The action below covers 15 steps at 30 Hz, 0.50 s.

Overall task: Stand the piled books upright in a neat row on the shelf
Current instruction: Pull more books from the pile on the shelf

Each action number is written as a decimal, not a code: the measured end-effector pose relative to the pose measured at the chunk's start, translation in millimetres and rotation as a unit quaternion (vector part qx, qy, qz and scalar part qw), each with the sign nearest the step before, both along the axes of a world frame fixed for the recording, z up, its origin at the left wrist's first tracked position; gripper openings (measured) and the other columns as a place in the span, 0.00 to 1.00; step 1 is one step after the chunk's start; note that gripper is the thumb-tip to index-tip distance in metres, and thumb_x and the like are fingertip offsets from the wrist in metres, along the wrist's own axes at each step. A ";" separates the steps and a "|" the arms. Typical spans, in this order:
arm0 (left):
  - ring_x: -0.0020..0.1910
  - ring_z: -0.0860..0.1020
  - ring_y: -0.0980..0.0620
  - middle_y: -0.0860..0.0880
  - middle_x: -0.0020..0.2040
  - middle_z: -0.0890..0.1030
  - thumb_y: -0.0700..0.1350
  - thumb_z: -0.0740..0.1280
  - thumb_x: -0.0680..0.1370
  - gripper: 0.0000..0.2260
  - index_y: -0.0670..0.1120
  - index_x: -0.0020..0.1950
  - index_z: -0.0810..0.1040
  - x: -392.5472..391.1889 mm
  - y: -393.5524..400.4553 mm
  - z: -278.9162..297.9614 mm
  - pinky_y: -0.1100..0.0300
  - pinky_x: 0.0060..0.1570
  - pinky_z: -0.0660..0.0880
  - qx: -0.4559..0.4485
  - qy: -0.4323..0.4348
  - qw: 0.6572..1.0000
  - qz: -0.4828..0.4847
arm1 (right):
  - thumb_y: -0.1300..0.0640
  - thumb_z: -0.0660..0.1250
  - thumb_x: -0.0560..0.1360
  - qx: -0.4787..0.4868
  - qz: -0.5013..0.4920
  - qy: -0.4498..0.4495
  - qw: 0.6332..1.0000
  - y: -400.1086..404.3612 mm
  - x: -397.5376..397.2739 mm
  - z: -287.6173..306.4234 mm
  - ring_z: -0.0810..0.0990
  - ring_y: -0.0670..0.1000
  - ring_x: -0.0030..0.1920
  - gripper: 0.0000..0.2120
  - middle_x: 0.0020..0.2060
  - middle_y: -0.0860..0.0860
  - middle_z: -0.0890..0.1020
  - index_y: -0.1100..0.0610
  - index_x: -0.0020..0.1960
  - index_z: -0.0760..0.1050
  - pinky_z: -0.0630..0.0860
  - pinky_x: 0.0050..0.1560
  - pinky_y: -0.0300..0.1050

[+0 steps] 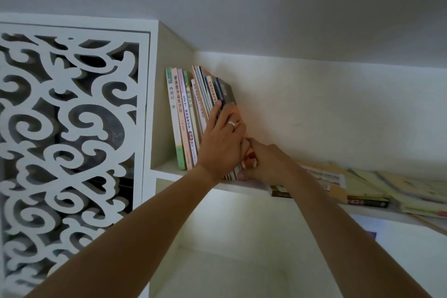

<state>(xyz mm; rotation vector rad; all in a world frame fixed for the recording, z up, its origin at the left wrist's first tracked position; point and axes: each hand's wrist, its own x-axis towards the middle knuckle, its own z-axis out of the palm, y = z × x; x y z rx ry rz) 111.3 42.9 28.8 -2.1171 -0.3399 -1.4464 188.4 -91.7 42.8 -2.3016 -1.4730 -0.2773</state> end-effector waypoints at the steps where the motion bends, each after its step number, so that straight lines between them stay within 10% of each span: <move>1: 0.76 0.68 0.38 0.41 0.64 0.81 0.52 0.58 0.84 0.17 0.44 0.55 0.83 -1.1 -1.3 0.0 0.38 0.81 0.52 0.000 0.005 1.000 0.004 | 0.42 0.79 0.67 0.003 -0.020 -0.007 1.000 -3.6 -3.1 -0.8 0.82 0.58 0.53 0.37 0.58 0.54 0.82 0.50 0.70 0.67 0.80 0.55 0.54; 6: 0.81 0.61 0.37 0.40 0.67 0.79 0.54 0.49 0.86 0.24 0.44 0.62 0.82 -14.5 -1.7 -1.0 0.36 0.81 0.47 0.020 0.052 0.998 0.025 | 0.28 0.67 0.70 -0.004 -0.111 -0.065 0.992 -29.3 -8.5 5.9 0.77 0.58 0.60 0.37 0.63 0.56 0.78 0.52 0.70 0.73 0.77 0.60 0.54; 11: 0.74 0.70 0.38 0.39 0.65 0.80 0.50 0.53 0.85 0.21 0.43 0.57 0.83 -9.3 -31.3 -6.2 0.39 0.80 0.55 -0.032 0.059 0.996 -0.059 | 0.13 0.42 0.60 -0.234 -0.232 -0.015 0.944 -72.0 -3.7 15.0 0.55 0.64 0.79 0.62 0.79 0.61 0.59 0.52 0.82 0.58 0.55 0.76 0.63; 15: 0.63 0.77 0.46 0.45 0.62 0.81 0.42 0.66 0.81 0.14 0.47 0.66 0.80 -0.2 -61.3 -8.6 0.46 0.65 0.75 -0.144 0.240 0.932 -0.229 | 0.21 0.54 0.72 -0.266 -0.091 -0.050 0.958 -100.4 -19.1 19.1 0.66 0.57 0.75 0.41 0.77 0.49 0.67 0.40 0.80 0.59 0.59 0.75 0.55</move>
